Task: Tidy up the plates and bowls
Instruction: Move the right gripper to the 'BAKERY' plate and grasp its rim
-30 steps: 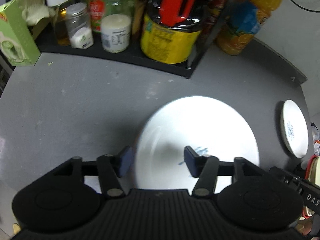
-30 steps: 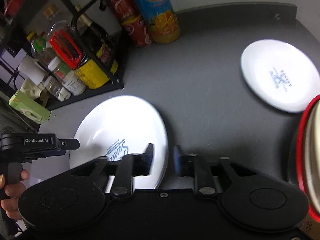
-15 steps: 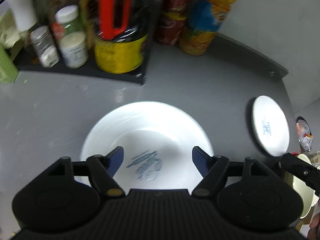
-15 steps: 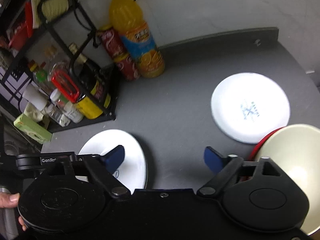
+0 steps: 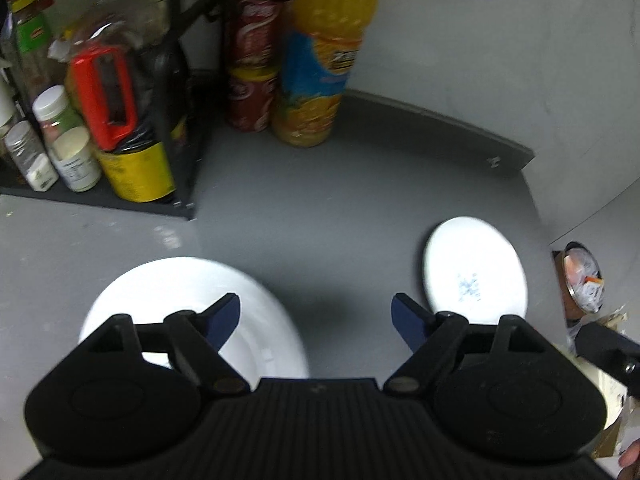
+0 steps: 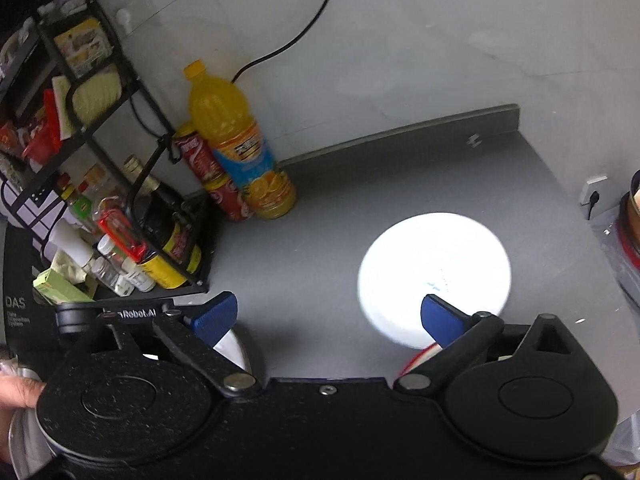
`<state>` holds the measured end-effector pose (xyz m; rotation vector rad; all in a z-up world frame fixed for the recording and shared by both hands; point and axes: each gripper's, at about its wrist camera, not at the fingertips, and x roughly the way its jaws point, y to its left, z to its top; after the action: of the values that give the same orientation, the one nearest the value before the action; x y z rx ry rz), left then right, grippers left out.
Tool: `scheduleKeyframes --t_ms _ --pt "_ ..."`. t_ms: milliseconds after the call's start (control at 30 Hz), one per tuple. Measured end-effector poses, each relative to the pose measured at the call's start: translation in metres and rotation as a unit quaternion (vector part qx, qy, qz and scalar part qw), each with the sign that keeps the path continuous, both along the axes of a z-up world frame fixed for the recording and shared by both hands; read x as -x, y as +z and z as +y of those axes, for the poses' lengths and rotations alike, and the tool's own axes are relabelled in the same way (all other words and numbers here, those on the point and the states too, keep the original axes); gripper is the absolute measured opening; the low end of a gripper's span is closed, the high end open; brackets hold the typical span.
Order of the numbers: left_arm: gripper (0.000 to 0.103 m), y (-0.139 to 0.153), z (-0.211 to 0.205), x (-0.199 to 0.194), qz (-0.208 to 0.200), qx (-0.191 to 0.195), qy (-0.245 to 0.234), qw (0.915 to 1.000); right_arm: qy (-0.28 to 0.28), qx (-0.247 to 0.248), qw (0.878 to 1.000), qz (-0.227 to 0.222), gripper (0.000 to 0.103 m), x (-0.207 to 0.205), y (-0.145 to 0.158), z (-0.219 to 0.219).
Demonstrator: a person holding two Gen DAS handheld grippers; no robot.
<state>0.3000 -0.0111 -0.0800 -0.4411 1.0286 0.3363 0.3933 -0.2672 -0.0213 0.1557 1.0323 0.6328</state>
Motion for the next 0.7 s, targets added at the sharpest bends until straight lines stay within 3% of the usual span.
scheduleKeyframes --t_ms 333,500,700 --pt "0.082 -0.006 -0.044 -0.035 -0.004 0.011 -0.029 0.9995 -0.022 0.02 1.0 0.001 0.1 -0.034 -0.008 -0.039" --pt "0.082 -0.017 -0.059 -0.053 0.003 0.01 -0.05 0.9987 -0.034 0.016 0.999 0.022 0.1 -0.051 -0.015 -0.056" --pt "0.082 -0.03 -0.063 -0.069 0.003 0.031 -0.04 0.9987 -0.053 0.01 0.997 0.05 0.099 -0.084 -0.023 -0.079"
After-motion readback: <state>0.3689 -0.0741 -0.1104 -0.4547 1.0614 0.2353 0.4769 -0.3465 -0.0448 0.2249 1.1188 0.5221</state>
